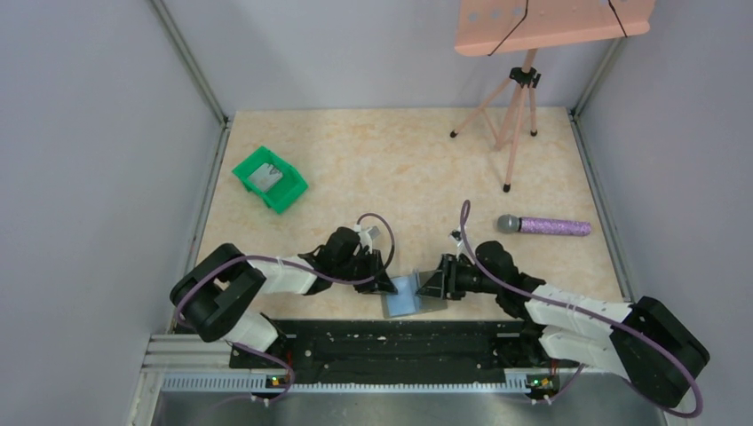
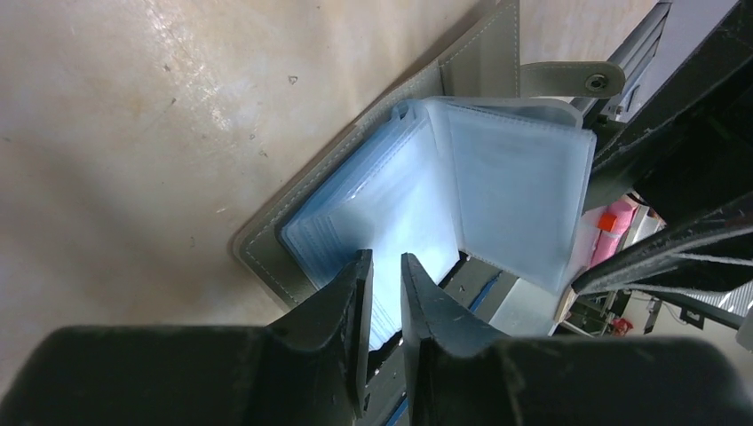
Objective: Take the credit cards out of the card holder
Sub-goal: Remove the credit card from the card holder.
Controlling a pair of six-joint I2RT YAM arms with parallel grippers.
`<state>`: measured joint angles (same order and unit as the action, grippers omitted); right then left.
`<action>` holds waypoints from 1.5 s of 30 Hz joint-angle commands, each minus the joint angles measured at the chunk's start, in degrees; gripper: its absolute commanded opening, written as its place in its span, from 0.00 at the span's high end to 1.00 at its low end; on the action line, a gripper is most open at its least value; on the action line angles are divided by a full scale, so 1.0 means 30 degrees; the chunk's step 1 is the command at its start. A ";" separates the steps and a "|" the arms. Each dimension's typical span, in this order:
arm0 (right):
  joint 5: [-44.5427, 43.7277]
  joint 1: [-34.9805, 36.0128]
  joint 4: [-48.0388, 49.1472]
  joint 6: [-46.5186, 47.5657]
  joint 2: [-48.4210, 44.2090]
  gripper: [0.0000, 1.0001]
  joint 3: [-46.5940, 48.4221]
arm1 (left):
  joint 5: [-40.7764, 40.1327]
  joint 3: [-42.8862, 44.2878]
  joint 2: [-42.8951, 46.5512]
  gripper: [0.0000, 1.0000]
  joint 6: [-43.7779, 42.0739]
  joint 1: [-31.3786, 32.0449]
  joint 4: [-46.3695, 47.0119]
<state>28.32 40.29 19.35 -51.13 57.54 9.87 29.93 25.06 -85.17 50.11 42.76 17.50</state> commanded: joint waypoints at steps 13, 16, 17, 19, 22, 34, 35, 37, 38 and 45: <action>-0.3279 0.1992 0.0142 0.0650 0.2314 0.76 0.1817 | -0.1248 -0.0101 0.2568 0.70 0.0394 0.0101 -0.2061; -0.4738 0.2037 -0.1980 0.1111 0.2058 0.73 0.2264 | -0.1353 0.0017 0.2456 0.70 0.0349 0.0101 -0.2083; -0.5236 0.2045 -0.2677 0.1203 0.1855 0.72 0.2297 | -0.1378 0.0039 0.2434 0.70 0.0348 0.0101 -0.2097; -0.6111 0.2039 -0.3759 0.1279 0.1275 0.70 0.2334 | -0.1445 0.0083 0.2422 0.70 0.0394 0.0123 -0.2156; -0.6880 0.2047 -0.4838 0.1229 0.0225 0.70 0.2281 | -0.1668 0.0085 0.2744 0.70 0.0421 0.0130 -0.2400; -0.7150 0.2039 -0.6212 0.0782 -0.1818 0.59 0.3603 | -0.2419 0.0583 0.2987 0.70 -0.0004 0.0182 -0.3451; -0.7237 0.2060 -0.6370 0.0766 -0.2079 0.59 0.3717 | -0.2394 0.0557 0.2988 0.70 -0.0001 0.0188 -0.3453; -0.7225 0.2040 -0.6393 0.1001 -0.2716 0.60 0.3953 | -0.2439 0.0553 0.3052 0.70 0.0029 0.0189 -0.3550; -0.7133 0.2045 -0.6393 0.1175 -0.3074 0.60 0.4105 | -0.2531 0.0568 0.3176 0.70 0.0052 0.0215 -0.3665; -0.4409 0.2053 -0.5518 0.2324 -0.2270 0.63 0.4766 | -0.3999 0.1176 0.5655 0.70 -0.0375 0.0277 -0.5741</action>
<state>9.43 45.76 0.01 -46.78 48.93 22.11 20.47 25.50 -73.14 50.57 43.29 2.00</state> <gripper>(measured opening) 0.378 0.297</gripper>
